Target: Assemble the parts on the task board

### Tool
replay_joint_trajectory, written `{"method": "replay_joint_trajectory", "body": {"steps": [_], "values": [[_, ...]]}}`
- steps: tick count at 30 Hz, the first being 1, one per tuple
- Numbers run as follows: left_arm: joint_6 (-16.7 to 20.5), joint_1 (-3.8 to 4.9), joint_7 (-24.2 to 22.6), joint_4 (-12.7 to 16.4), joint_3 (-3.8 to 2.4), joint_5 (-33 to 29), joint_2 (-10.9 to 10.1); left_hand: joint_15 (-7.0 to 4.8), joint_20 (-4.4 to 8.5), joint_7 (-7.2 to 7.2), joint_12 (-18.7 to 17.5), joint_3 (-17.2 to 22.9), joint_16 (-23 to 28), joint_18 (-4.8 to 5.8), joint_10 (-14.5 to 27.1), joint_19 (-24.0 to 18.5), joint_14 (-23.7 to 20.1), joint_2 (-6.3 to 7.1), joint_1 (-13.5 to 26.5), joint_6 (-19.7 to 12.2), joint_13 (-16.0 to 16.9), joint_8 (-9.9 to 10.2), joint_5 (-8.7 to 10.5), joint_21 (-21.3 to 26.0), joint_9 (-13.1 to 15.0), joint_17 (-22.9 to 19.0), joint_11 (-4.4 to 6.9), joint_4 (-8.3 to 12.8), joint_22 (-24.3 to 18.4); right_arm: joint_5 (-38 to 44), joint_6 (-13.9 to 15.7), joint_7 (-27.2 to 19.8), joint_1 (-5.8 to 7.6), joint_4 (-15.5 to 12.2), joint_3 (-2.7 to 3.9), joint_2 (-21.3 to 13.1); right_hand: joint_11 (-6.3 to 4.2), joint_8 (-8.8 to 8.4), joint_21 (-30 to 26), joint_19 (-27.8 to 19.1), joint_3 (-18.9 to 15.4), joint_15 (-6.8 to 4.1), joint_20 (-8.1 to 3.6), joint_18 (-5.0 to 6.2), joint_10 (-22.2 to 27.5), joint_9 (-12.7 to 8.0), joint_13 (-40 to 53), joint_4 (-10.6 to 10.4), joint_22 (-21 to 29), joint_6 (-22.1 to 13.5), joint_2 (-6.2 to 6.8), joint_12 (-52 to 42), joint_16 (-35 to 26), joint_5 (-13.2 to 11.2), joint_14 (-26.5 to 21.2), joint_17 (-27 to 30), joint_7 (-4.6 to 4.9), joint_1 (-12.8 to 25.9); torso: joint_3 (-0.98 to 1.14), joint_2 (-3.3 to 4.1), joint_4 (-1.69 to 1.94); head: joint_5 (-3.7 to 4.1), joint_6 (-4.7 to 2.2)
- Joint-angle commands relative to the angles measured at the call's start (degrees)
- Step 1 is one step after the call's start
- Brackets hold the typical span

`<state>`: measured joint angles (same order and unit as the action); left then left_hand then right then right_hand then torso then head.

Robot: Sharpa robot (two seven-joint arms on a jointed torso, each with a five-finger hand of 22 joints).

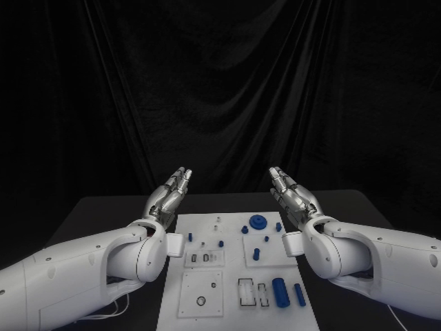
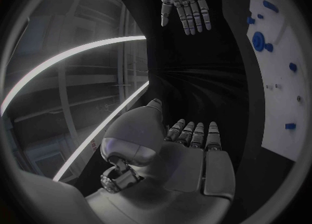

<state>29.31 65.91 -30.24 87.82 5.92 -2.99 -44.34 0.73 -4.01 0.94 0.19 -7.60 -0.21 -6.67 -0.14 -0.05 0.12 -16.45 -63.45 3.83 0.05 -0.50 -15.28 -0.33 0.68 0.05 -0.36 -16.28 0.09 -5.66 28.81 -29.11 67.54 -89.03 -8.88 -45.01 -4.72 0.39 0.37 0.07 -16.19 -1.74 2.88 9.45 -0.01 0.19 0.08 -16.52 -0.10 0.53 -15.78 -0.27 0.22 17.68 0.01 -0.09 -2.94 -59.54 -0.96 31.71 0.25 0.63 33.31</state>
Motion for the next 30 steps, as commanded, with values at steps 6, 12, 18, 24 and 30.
{"method": "replay_joint_trajectory", "body": {"steps": [6,12,18,24,30], "values": [[-23.17,3.74,-5.33,-1.31,3.14,-4.92,0.45,0.46,-0.54,0.21,-0.19,-0.32,0.21,-0.74,0.14,0.05,-0.12,-0.32,-1.75,0.53,-0.05,-0.34,-0.43,0.33,0.15,-0.05,-0.09,-0.59,-0.09,-8.12,-20.21,1.66,3.68,0.54,-3.75,-0.30,0.78,0.54,-0.37,-0.07,-0.64,-0.16,1.20,0.56,0.01,0.25,-0.08,-0.20,0.10,0.43,-0.25,0.27,-0.22,0.22,-0.01,0.09,0.82,-1.63,-0.02,0.01,0.01,0.00,0.01],[-31.58,5.83,-6.79,-2.07,5.14,-6.62,0.64,0.87,-1.09,0.50,-0.19,-2.12,0.21,-0.81,0.14,0.05,-0.12,0.68,-3.48,0.96,-0.05,-0.41,-0.40,0.33,0.20,-0.05,-0.51,-0.33,-0.09,-9.67,-24.20,1.89,4.92,0.71,-5.18,-0.37,1.65,1.48,-0.31,-0.01,-0.91,1.13,2.61,0.57,0.01,0.53,-0.08,-0.20,0.04,1.11,-0.10,0.27,-0.22,0.08,-0.01,0.09,1.74,-2.02,-0.02,0.01,0.01,0.00,0.01],[-35.51,6.81,-7.47,-2.42,6.08,-7.42,0.74,1.62,-1.82,-0.54,-0.19,-2.98,0.21,-0.85,0.14,0.05,-0.12,0.17,-4.36,1.57,-0.05,-0.54,-0.49,0.33,0.29,-0.05,-0.58,-0.43,-0.09,-9.80,-24.53,1.91,5.03,0.72,-5.30,-0.38,2.55,2.28,-0.25,0.06,-0.98,1.66,3.49,0.70,0.01,0.70,-0.08,-0.19,-0.01,1.60,-0.15,0.27,-0.22,0.13,-0.01,0.09,2.57,-2.38,-0.02,0.01,0.01,0.00,0.01],[-40.67,6.73,-10.21,-5.99,6.15,-3.06,1.60,3.44,-3.44,-2.97,0.02,-3.69,0.21,-0.64,-0.37,0.05,-0.12,-0.27,-5.75,4.45,0.15,-1.39,-0.77,0.33,0.72,-0.05,-1.24,-0.47,-0.09,-9.76,-27.44,2.01,4.91,-0.12,-5.31,-4.20,4.03,2.85,-0.16,0.15,-1.07,2.11,4.33,0.85,0.01,0.77,0.13,-0.17,-0.08,1.80,-0.09,-0.42,-0.22,0.31,-0.01,0.09,3.65,-2.85,-0.05,0.13,0.26,-1.49,2.58],[-40.27,6.73,-11.73,-5.77,6.15,-0.44,0.87,4.37,-5.70,-4.22,3.39,-3.27,-0.33,-1.94,-3.81,0.54,0.19,-0.25,-7.45,7.37,1.47,-2.58,-2.78,-0.08,1.17,0.24,-3.76,-0.48,0.24,-9.07,-28.86,1.69,4.92,0.65,-5.31,-3.80,5.47,3.82,-0.05,0.28,-1.16,4.18,6.17,0.82,-0.11,0.91,0.39,-0.19,-0.17,2.09,-0.09,-1.43,-0.22,0.34,-0.01,0.09,4.64,-3.61,0.01,-0.44,1.17,-0.04,4.11]]}}
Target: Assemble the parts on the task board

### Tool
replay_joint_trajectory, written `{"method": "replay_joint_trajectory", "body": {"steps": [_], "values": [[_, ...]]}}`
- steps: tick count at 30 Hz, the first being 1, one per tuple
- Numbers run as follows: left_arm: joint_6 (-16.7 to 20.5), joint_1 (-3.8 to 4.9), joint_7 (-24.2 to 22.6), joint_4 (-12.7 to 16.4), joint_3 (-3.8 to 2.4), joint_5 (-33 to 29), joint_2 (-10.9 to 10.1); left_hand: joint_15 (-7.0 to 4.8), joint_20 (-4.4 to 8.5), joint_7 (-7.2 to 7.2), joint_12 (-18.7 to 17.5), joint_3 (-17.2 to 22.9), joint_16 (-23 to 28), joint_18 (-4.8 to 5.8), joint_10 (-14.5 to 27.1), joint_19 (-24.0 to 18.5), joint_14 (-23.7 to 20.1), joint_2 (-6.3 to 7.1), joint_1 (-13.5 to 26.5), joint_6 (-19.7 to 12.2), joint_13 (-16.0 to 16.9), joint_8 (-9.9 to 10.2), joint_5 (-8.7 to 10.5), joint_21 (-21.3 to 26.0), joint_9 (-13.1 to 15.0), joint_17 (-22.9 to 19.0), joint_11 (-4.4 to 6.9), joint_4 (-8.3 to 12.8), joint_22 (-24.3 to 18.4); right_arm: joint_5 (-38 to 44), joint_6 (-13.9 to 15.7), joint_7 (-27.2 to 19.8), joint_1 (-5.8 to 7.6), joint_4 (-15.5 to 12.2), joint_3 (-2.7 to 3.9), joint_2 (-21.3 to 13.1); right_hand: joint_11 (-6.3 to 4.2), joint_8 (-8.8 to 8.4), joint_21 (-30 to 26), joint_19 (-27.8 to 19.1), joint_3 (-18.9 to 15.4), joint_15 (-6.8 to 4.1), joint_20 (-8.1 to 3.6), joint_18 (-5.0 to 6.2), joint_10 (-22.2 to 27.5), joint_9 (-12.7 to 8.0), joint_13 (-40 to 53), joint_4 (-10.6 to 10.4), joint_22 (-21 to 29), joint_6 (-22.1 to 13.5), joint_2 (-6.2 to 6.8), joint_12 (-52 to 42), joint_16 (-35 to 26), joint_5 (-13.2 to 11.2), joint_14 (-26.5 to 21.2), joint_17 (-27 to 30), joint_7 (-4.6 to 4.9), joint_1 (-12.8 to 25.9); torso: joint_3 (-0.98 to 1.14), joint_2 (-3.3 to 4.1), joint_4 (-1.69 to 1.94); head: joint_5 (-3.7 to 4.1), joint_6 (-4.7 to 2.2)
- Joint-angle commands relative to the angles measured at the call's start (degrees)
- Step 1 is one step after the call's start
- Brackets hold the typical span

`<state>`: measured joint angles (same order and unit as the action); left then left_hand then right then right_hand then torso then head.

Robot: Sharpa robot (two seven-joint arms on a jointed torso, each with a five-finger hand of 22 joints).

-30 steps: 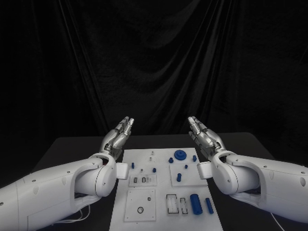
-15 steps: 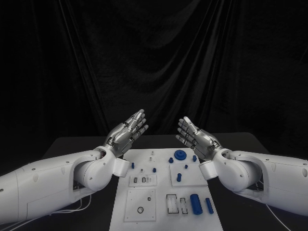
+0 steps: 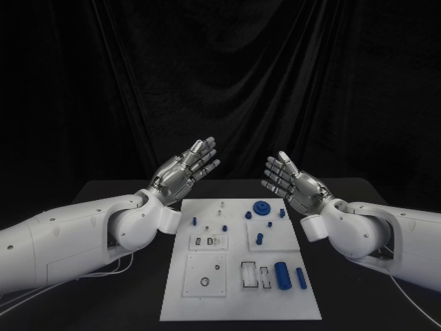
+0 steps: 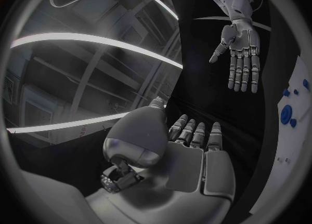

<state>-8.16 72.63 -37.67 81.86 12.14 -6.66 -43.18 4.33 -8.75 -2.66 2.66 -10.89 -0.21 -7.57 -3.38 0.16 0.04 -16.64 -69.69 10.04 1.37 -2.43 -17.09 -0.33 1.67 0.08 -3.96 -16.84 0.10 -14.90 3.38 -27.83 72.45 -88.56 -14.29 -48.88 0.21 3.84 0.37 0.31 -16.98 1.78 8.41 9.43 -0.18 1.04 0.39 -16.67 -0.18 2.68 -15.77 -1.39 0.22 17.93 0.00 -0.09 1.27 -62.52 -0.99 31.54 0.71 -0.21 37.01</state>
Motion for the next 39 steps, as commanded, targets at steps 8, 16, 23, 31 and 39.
{"method": "replay_joint_trajectory", "body": {"steps": [8,16,23,31,39], "values": [[-1.86,0.00,-5.47,-0.04,-0.06,4.50,-0.99,1.76,-3.95,-2.38,4.60,0.66,-1.65,-2.60,-1.16,1.77,1.10,0.22,-5.03,4.62,0.47,-1.86,-5.37,-0.98,0.54,0.63,-0.82,0.25,0.84,1.05,-4.88,0.69,0.03,-0.40,0.11,-0.92,2.25,2.95,0.62,0.87,-0.58,4.49,3.72,0.59,-0.41,0.46,0.57,-0.01,-0.55,0.73,-0.15,-2.73,0.31,0.32,0.22,-0.19,1.62,-2.21,0.01,-0.30,1.14,1.13,1.87],[1.07,-0.01,-6.73,1.20,-0.06,7.57,-3.66,4.00,-7.55,-3.21,9.80,2.60,-5.66,-2.85,-2.36,6.78,4.28,1.11,-10.63,10.94,0.92,-4.80,-11.99,-4.02,1.43,1.51,-2.24,1.30,2.29,6.15,-3.43,1.18,0.47,-1.18,0.11,-3.41,7.23,14.94,9.48,15.36,2.52,10.12,8.21,-0.07,-5.09,2.22,2.68,4.90,-4.86,7.95,3.27,-17.42,13.06,9.49,9.21,-3.36,5.26,-16.48,-0.38,0.10,0.53,0.07,5.95],[3.85,0.02,-6.90,3.93,-0.06,8.09,-7.94,6.05,-7.81,-3.31,14.40,5.98,-11.95,-2.69,-4.67,11.70,10.02,2.73,-14.10,14.60,1.35,-6.55,-16.19,-6.86,1.73,2.53,-3.45,3.58,3.35,12.12,-0.51,3.14,2.59,-3.39,0.11,-6.21,8.92,18.48,15.77,30.66,2.77,11.68,8.30,-1.91,-7.24,2.20,3.24,7.87,-6.81,11.31,5.27,-29.85,24.86,8.78,22.94,-4.30,5.61,-22.03,-0.52,0.58,0.61,-0.99,8.38],[5.56,0.42,-7.23,5.28,-0.07,8.52,-9.47,5.65,-7.64,-3.56,15.94,7.50,-12.33,-2.69,-5.56,11.54,10.03,3.45,-14.77,16.44,1.48,-7.39,-17.79,-6.73,1.90,2.45,-4.21,4.03,3.14,16.69,2.46,6.46,7.15,-4.35,0.11,-8.51,9.60,20.75,16.53,36.06,3.11,11.53,8.16,-1.49,-9.08,2.35,3.38,10.62,-6.28,13.67,5.86,-37.72,26.87,8.69,28.30,-3.78,5.86,-25.57,-0.73,1.62,1.43,-1.47,11.99],[6.79,1.35,-8.12,6.68,-0.07,8.79,-10.79,5.73,-7.67,-3.66,17.19,8.22,-12.67,-2.68,-6.51,11.46,10.24,3.91,-14.94,17.70,1.62,-7.95,-18.27,-6.67,2.02,2.46,-4.91,4.13,3.05,36.31,12.48,13.68,10.08,-5.06,0.11,-8.63,12.16,24.93,20.34,47.05,2.02,9.00,7.47,0.79,-17.56,2.71,3.08,10.31,-7.27,21.47,7.00,-41.46,29.91,6.60,39.82,-4.13,7.38,-23.87,-1.05,2.82,2.11,-0.50,12.99]]}}
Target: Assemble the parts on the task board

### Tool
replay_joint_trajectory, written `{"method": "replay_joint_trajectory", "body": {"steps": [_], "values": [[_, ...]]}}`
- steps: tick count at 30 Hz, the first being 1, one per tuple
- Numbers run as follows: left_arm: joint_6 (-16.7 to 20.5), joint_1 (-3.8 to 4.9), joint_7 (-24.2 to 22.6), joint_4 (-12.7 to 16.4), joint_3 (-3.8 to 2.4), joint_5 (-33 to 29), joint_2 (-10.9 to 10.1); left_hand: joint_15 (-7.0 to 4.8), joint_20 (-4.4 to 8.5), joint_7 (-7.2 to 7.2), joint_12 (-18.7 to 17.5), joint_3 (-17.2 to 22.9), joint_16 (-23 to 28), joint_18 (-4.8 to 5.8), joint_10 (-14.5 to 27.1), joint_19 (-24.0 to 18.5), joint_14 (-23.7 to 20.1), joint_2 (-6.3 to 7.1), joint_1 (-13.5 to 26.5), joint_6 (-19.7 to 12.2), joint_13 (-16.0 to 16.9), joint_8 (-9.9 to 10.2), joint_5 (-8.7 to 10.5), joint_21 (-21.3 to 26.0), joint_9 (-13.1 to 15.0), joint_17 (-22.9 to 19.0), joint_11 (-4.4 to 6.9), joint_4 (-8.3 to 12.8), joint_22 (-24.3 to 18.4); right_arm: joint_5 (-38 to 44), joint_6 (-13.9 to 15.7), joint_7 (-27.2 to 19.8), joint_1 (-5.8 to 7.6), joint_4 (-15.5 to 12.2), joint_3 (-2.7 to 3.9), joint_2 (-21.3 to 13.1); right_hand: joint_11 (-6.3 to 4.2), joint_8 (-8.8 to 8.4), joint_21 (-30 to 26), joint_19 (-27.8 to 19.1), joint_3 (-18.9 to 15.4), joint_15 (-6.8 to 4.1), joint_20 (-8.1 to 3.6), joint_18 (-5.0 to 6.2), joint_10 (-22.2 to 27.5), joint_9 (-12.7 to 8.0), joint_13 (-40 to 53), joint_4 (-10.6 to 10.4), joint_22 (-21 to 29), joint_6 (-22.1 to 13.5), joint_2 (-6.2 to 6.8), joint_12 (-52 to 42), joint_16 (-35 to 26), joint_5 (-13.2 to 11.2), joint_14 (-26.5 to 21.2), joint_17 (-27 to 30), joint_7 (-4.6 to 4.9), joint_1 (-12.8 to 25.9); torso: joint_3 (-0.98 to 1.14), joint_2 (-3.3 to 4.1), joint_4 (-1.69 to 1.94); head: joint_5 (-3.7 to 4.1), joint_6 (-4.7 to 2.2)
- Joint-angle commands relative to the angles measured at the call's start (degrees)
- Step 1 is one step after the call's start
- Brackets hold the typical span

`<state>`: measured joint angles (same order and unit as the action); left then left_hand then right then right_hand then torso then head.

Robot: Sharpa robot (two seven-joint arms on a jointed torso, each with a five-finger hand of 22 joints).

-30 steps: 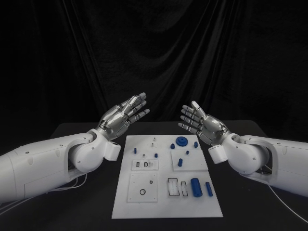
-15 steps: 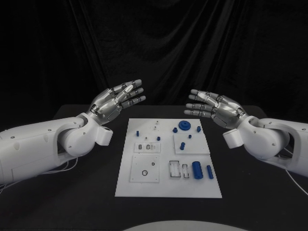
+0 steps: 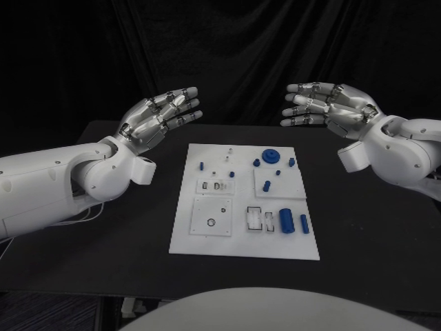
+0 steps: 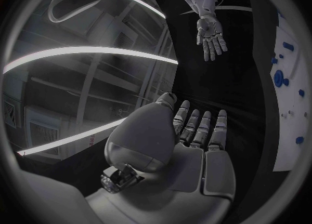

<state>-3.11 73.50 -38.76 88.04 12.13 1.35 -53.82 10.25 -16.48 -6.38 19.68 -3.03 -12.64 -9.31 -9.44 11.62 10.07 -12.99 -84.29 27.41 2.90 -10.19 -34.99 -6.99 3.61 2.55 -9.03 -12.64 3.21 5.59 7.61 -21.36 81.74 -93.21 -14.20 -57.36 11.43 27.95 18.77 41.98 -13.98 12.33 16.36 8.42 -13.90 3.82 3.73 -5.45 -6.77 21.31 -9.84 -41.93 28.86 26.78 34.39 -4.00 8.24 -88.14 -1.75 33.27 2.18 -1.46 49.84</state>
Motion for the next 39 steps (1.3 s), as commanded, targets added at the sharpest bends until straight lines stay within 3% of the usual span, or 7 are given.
{"method": "replay_joint_trajectory", "body": {"steps": [1,8,11,14,25,29,39], "values": [[1.90,0.63,-7.19,0.66,-0.06,0.80,-0.31,-0.19,0.07,0.06,0.18,0.36,-0.24,-0.93,-0.44,0.00,0.21,0.27,-0.34,0.33,0.09,-0.20,-0.36,0.00,0.08,-0.01,0.15,-0.07,-0.07,19.33,9.23,8.83,1.22,-0.56,0.01,-0.16,1.01,0.67,2.04,6.10,-1.15,-1.98,-0.43,1.87,-4.34,-0.08,-0.22,-1.18,-0.67,3.16,1.24,-0.86,1.47,-3.08,6.59,-0.25,0.42,2.04,-0.33,1.21,0.73,0.84,0.16],[2.32,1.08,-8.31,1.50,-0.06,0.84,-1.31,0.27,-0.09,0.02,0.99,1.16,-0.69,-0.82,-1.11,0.17,0.55,0.59,-0.46,0.97,0.13,-0.48,-0.66,-0.09,0.09,0.04,-0.71,0.06,-0.09,42.42,8.38,20.76,3.32,-0.85,0.01,0.31,-0.44,-4.59,4.21,17.87,0.41,-5.61,-4.05,2.11,-13.04,0.02,-0.23,-2.38,-1.27,9.98,3.50,2.81,2.08,-9.01,20.79,-1.02,0.42,2.98,-0.80,3.23,2.08,3.12,0.14],[2.52,1.14,-8.87,1.73,-0.06,0.84,-1.72,0.50,-0.15,-0.01,1.40,1.50,-1.02,-0.74,-1.41,0.43,0.85,0.69,-0.46,1.31,0.17,-0.62,-0.64,-0.24,0.10,0.09,-1.00,0.11,-0.05,50.75,6.57,24.92,4.00,-0.68,0.01,0.91,-0.47,-6.59,3.77,19.06,0.36,-5.85,-4.17,1.98,-14.72,0.16,-0.19,-3.41,-1.08,11.83,5.00,4.75,1.59,-11.40,22.16,-1.27,0.05,4.59,-1.08,4.97,2.07,4.53,-1.81],[2.52,1.17,-9.25,1.76,-0.07,0.85,-1.90,0.79,-0.21,-0.03,1.73,1.91,-1.27,-0.60,-1.67,0.58,1.08,0.79,-0.47,1.60,0.19,-0.74,-0.66,-0.32,0.11,0.12,-1.26,0.20,-0.04,60.00,4.91,28.42,4.56,-0.35,0.01,1.55,-1.77,-9.17,5.77,23.60,2.18,-7.66,-5.86,2.10,-18.11,0.24,-0.14,-2.06,-2.21,14.17,5.72,6.84,3.69,-9.40,27.65,-3.02,-0.68,2.74,-1.46,6.71,2.53,5.86,-3.47],[2.16,1.19,-9.75,1.97,-0.07,0.85,-2.16,1.14,-0.25,-0.09,2.25,2.53,-1.65,-0.33,-2.04,0.78,1.41,0.91,-0.47,1.84,0.24,-0.83,-0.70,-0.43,0.10,0.16,-1.62,0.33,-0.03,79.08,3.73,30.96,4.86,2.04,0.01,4.31,-4.69,-14.35,21.64,28.29,11.45,-12.09,-10.45,1.75,-26.84,0.38,-0.06,1.63,-14.17,19.23,8.71,15.07,17.03,-10.13,37.26,-12.12,-2.65,-0.62,-2.24,9.91,2.92,6.94,-5.97],[2.21,1.18,-9.98,2.13,-0.07,0.85,-2.42,1.20,-0.25,-0.11,2.39,2.68,-1.72,-0.27,-2.14,0.83,1.46,0.94,-0.46,1.87,0.26,-0.84,-0.70,-0.45,0.09,0.17,-1.72,0.36,-0.03,83.42,4.49,31.13,4.78,2.75,0.00,5.23,-5.01,-16.44,35.71,28.68,15.46,-12.55,-10.75,0.66,-30.13,0.49,-0.05,1.41,-29.86,20.91,10.46,19.08,23.51,-10.32,38.12,-16.44,-3.02,0.44,-2.51,10.69,3.03,7.19,-6.55],[2.24,1.17,-10.46,2.52,-0.07,0.85,-2.79,1.44,-0.26,-0.18,2.85,3.27,-2.03,-0.01,-2.46,1.06,1.71,1.10,-0.42,2.15,0.30,-0.95,-0.70,-0.58,0.10,0.20,-2.09,0.52,-0.01,88.35,3.93,31.75,4.24,3.76,0.00,6.66,-5.23,-17.97,45.27,30.30,18.60,-12.80,-10.81,-0.60,-31.85,0.58,0.03,1.14,-42.11,21.68,12.01,21.85,29.78,-10.94,40.46,-23.12,-3.53,1.66,-2.95,11.42,3.48,6.90,-5.96]]}}
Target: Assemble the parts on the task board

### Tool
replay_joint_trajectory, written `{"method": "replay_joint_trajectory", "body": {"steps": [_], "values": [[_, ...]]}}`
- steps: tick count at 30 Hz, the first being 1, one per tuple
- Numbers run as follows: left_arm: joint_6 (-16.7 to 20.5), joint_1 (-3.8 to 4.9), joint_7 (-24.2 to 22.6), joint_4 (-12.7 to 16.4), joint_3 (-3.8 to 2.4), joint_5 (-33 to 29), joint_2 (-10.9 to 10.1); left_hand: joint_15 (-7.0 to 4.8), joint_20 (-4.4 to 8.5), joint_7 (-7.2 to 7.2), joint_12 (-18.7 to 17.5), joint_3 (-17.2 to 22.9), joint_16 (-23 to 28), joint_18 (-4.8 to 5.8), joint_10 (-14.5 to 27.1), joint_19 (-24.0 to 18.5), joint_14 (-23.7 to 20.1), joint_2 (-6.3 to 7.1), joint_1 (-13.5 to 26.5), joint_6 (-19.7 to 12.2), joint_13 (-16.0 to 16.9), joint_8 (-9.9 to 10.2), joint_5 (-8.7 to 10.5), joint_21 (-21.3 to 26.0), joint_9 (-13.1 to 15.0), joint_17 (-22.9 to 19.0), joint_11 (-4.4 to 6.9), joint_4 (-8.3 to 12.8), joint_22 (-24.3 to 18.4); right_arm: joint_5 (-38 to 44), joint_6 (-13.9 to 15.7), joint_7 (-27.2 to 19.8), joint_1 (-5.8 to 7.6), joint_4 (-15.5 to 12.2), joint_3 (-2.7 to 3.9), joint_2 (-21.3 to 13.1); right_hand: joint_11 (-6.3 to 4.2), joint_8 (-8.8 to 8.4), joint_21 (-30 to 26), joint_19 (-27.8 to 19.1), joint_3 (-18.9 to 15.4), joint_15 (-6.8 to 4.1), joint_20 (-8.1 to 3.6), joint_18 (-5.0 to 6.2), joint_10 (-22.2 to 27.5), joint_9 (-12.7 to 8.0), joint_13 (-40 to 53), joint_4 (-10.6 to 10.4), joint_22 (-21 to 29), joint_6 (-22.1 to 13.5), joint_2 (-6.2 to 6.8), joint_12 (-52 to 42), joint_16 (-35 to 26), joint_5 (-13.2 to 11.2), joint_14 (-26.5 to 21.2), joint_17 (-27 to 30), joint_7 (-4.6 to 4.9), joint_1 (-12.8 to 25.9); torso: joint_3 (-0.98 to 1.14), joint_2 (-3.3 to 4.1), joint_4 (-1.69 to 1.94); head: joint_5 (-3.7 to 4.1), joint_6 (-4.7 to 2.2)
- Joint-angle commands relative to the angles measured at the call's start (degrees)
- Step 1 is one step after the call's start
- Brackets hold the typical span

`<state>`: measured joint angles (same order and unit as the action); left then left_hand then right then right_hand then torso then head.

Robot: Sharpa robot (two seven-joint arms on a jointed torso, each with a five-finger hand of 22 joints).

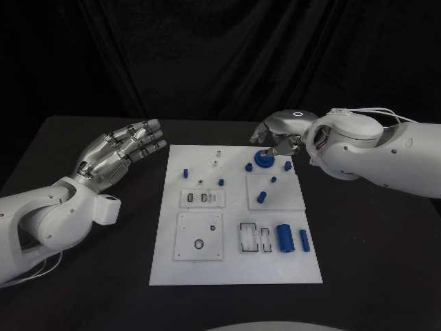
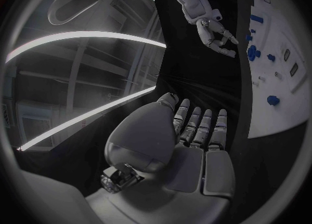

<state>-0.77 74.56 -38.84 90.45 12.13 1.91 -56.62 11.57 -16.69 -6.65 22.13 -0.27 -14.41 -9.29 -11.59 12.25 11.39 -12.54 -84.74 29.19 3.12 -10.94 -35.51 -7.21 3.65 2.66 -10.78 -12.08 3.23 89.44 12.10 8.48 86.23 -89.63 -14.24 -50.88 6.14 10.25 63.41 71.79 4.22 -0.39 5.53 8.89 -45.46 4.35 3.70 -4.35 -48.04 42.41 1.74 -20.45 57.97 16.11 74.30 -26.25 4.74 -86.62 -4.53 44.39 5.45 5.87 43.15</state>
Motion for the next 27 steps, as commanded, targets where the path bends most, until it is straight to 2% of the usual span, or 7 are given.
{"method": "replay_joint_trajectory", "body": {"steps": [1,5,10,16,20,24,27], "values": [[-0.13,0.11,-10.39,0.10,-0.06,0.29,0.01,0.13,-0.05,0.08,0.44,0.54,-0.27,-0.01,-0.33,0.42,0.39,0.66,0.04,0.38,0.08,-0.20,-0.18,-0.35,0.06,0.09,-0.36,-0.03,-0.03,4.59,-0.80,1.88,-0.38,0.21,0.04,0.24,0.09,-0.33,1.29,0.63,0.64,-0.04,0.05,-1.17,-0.47,0.09,0.06,-0.06,-1.73,0.76,0.55,0.57,1.32,-0.48,0.79,-1.67,0.09,0.34,-0.14,0.25,0.14,-0.81,1.36],[-0.22,0.11,-10.46,0.10,-0.06,0.29,0.04,0.17,-0.06,0.08,0.51,0.66,-0.30,0.04,-0.38,0.41,0.41,0.67,0.05,0.43,0.09,-0.22,-0.19,-0.34,0.06,0.09,-0.43,-0.01,-0.04,5.05,-1.07,1.45,-1.22,0.15,0.04,0.29,0.25,-0.19,3.07,1.30,0.94,0.71,0.53,-1.59,-0.99,0.28,0.08,-0.53,-4.21,1.83,0.85,1.19,2.71,-2.05,1.56,-3.41,0.93,1.09,-0.12,0.14,0.03,-1.97,2.50],[-0.40,0.11,-10.28,0.19,-0.06,0.29,-0.04,0.17,-0.06,0.08,0.51,0.66,-0.30,0.04,-0.38,0.41,0.41,0.67,0.05,0.43,0.09,-0.22,-0.19,-0.34,0.06,0.09,-0.43,-0.01,-0.04,7.15,-0.92,1.26,-2.23,0.35,0.04,0.51,0.30,-0.20,4.35,1.80,1.10,1.02,0.99,-1.75,-2.03,0.38,0.08,-0.90,-6.02,2.61,1.31,1.66,3.85,-2.89,2.20,-4.97,1.28,1.62,-0.16,0.05,-0.14,-2.55,3.72],[-0.63,0.10,-10.11,0.45,-0.05,0.30,-0.23,0.21,-0.05,0.03,0.62,0.84,-0.28,0.11,-0.46,0.34,0.39,0.66,0.08,0.37,0.10,-0.20,-0.20,-0.30,0.05,0.08,-0.50,0.01,-0.07,8.08,-0.11,0.94,-2.98,0.48,0.04,0.83,0.31,-0.26,4.74,1.83,1.13,0.92,1.00,-1.75,-2.24,0.41,0.06,-1.21,-6.58,2.97,1.63,2.11,4.16,-3.65,2.31,-5.38,1.48,1.95,-0.15,0.02,-0.24,-2.77,3.94],[-0.81,0.10,-9.97,0.53,-0.05,0.30,-0.25,0.22,-0.05,0.02,0.69,0.87,-0.31,0.12,-0.50,0.38,0.40,0.66,0.09,0.39,0.11,-0.20,-0.19,-0.32,0.05,0.09,-0.51,0.02,-0.06,8.39,0.28,0.82,-3.35,0.68,0.04,1.17,0.29,-0.31,4.91,1.86,1.13,0.93,1.02,-1.78,-2.33,0.41,0.06,-1.31,-6.84,3.04,1.78,2.26,4.36,-3.93,2.39,-5.70,1.57,2.06,-0.18,0.05,-0.16,-2.63,3.94],[-0.95,0.10,-9.81,0.72,-0.05,0.30,-0.41,0.26,-0.05,-0.01,0.76,1.02,-0.34,0.18,-0.54,0.39,0.41,0.65,0.11,0.31,0.12,-0.17,-0.17,-0.32,0.03,0.08,-0.58,0.03,-0.07,9.52,0.91,0.94,-3.87,1.16,0.04,1.73,0.23,-0.33,5.24,2.00,1.26,1.03,1.07,-1.86,-2.63,0.44,0.10,-1.38,-7.37,3.24,1.80,2.34,4.68,-4.07,2.54,-6.22,1.68,2.03,-0.16,0.01,-0.24,-2.41,4.22],[-1.02,0.09,-9.62,0.91,-0.04,0.27,-0.66,0.26,-0.05,-0.01,0.76,1.02,-0.34,0.18,-0.54,0.39,0.41,0.65,0.11,0.31,0.12,-0.17,-0.17,-0.32,0.03,0.08,-0.58,0.03,-0.07,10.30,2.00,1.12,-4.33,1.63,0.05,2.26,0.22,-0.37,5.37,1.96,1.51,1.06,1.12,-1.87,-2.95,0.45,0.11,-1.32,-7.56,3.41,1.75,2.45,4.75,-3.78,2.53,-6.25,1.58,1.79,-0.20,0.02,-0.24,-2.37,4.12]]}}
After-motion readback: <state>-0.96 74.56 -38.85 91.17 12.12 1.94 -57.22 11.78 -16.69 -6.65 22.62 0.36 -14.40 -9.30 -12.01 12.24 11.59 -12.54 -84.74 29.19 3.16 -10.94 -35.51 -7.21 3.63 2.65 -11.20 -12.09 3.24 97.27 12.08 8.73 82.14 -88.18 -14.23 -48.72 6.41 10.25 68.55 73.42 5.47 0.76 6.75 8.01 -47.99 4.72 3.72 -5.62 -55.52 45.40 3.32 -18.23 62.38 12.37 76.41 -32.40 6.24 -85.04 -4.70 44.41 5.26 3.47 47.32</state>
